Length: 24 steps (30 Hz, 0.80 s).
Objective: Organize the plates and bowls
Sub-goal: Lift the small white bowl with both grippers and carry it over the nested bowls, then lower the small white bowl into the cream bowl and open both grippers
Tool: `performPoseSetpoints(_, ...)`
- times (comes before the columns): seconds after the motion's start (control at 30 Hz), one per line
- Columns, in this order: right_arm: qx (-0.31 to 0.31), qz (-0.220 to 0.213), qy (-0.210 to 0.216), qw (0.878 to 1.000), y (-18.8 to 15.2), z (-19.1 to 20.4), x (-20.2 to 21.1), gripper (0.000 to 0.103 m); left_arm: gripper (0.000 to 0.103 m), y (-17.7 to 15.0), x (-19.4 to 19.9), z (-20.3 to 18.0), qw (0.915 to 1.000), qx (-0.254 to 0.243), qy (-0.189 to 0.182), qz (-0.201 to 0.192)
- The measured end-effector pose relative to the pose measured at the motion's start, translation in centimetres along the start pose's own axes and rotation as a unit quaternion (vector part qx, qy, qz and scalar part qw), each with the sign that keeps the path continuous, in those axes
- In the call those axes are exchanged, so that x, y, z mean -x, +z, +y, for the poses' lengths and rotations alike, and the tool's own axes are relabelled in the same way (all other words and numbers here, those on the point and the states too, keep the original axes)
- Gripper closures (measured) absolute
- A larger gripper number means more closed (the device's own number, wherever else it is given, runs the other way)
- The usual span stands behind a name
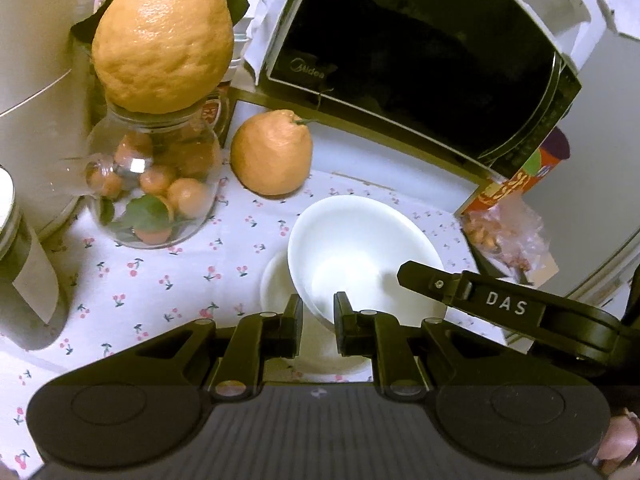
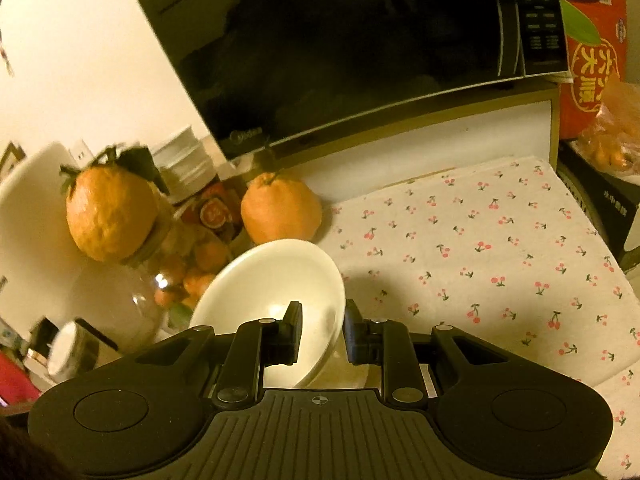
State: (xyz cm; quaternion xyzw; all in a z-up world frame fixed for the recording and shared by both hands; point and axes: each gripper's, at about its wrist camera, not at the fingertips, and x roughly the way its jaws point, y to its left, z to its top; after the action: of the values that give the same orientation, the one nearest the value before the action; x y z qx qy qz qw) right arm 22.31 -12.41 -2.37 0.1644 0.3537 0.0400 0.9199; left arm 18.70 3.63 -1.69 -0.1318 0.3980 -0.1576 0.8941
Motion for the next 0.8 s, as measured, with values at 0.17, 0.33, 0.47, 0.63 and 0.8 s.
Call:
performPoseSetpoints(0.17, 0.017, 0.012, -0.018, 1.000, -0.8, 0.4, -0.9, 0.080, 0.089, -0.3, -0.5, 0.1, 0.9998, -0.014, 0.015, 0.004)
performPoseSetpoints(0.33, 0.027, 0.021, -0.023, 0.999, -1.3, 0.5, -1.5, 0.080, 0.089, -0.3, -0.8, 0.5, 0.9997, -0.012, 0.019, 0.008)
performPoseSetpoints(0.47, 0.039, 0.026, -0.029, 0.998, -1.5, 0.7, -1.8, 0.080, 0.088, -0.4, -1.1, 0.5, 0.9995, -0.014, 0.024, 0.012)
performPoseSetpoints(0.63, 0.054, 0.030, -0.034, 0.998, -1.5, 1.1, -2.0, 0.080, 0.088, -0.6, -1.4, 0.5, 0.9991, -0.023, 0.032, 0.014)
performPoseSetpoints(0.8, 0.069, 0.039, -0.037, 0.996, -1.7, 1.3, -2.3, 0.080, 0.085, -0.6, -1.5, 0.4, 0.9988, -0.030, 0.036, 0.013)
